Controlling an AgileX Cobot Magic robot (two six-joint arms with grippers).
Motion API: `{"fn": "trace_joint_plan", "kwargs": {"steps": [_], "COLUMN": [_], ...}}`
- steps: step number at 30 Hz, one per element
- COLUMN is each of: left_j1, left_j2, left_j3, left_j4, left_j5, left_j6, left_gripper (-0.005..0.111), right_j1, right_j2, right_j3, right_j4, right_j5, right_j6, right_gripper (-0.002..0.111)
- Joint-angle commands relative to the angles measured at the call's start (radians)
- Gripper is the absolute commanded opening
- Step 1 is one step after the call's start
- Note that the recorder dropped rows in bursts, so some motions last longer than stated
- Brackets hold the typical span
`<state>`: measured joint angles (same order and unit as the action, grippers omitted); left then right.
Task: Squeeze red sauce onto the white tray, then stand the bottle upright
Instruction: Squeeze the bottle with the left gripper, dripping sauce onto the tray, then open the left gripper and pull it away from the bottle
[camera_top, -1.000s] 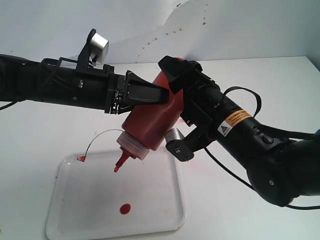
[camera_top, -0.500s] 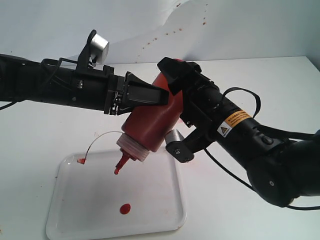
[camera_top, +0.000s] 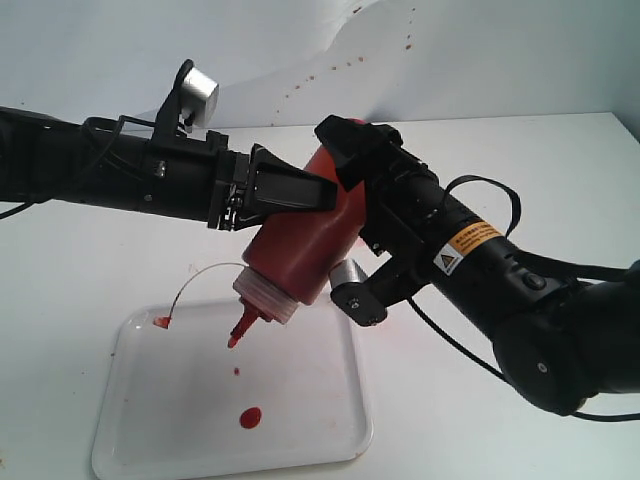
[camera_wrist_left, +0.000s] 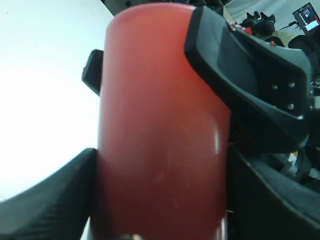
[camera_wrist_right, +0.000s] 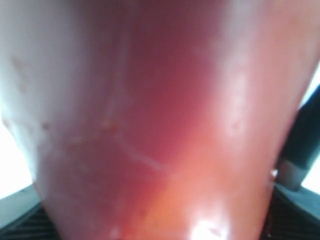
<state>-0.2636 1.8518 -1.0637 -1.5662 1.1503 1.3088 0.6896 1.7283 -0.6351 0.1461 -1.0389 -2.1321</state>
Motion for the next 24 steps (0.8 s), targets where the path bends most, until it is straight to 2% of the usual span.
{"fn": "trace_joint_plan", "kwargs": {"steps": [1, 8, 10, 13, 20, 24], "left_j1": [-0.004, -0.004, -0.002, -0.002, -0.002, 0.035], "left_j2": [0.0, 0.0, 0.0, -0.002, -0.022, -0.047], "left_j3": [-0.001, -0.001, -0.001, -0.001, -0.001, -0.001], "left_j4": [0.029, 0.023, 0.009, 0.009, 0.015, 0.015], "left_j5": [0.023, 0.019, -0.004, -0.029, -0.03, -0.033], "left_j6": [0.004, 0.013, 0.013, 0.011, 0.025, 0.03], "left_gripper": [0.016, 0.078, 0.091, 0.104, 0.105, 0.105], "right_j1": [-0.002, -0.002, -0.002, -0.002, -0.002, -0.002], "right_j2": [-0.014, -0.014, -0.014, -0.014, -0.014, -0.014], "right_j3": [-0.006, -0.006, -0.006, -0.006, -0.006, -0.006], "right_j4": [0.036, 0.036, 0.036, 0.036, 0.036, 0.038], "right_j5": [-0.047, -0.047, -0.047, -0.047, -0.047, -0.047], "right_j6": [-0.011, -0.011, -0.011, -0.011, -0.011, -0.011], "right_gripper": [0.0, 0.0, 0.0, 0.0, 0.0, 0.0]}}
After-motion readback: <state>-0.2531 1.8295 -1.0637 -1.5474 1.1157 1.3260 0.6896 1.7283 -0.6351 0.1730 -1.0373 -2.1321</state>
